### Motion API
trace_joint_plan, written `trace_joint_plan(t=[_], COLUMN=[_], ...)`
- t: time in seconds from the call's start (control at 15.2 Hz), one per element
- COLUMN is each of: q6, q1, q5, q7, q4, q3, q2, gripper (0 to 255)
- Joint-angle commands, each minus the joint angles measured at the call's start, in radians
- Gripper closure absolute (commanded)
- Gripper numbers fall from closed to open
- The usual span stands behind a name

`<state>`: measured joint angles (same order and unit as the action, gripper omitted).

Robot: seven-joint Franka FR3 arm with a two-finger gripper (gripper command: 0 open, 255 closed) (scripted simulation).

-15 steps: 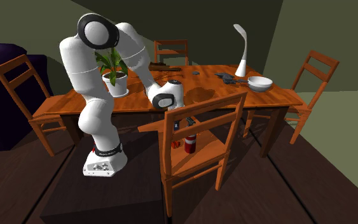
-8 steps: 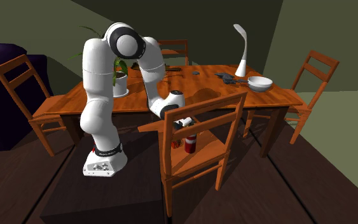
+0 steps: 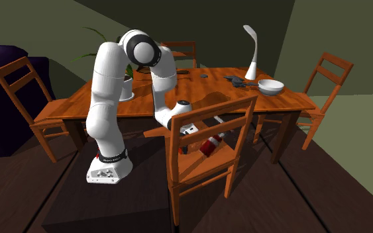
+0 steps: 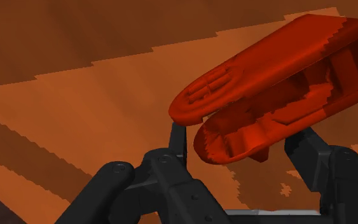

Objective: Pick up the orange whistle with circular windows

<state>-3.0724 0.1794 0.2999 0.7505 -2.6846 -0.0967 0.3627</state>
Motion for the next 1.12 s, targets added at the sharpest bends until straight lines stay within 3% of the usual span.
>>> trace_joint_plan(t=[0.0,0.53,1.06], q6=[0.024,0.015,0.129], q1=[-0.001,0.011,-0.101], q5=[-0.002,0.004,-0.085], q7=[0.0,0.005,-0.067], q4=[-0.004,0.009,-0.034], q3=[-0.003,0.01,-0.122], q2=[-0.006,0.015,-0.137], gripper=[255,255,255])
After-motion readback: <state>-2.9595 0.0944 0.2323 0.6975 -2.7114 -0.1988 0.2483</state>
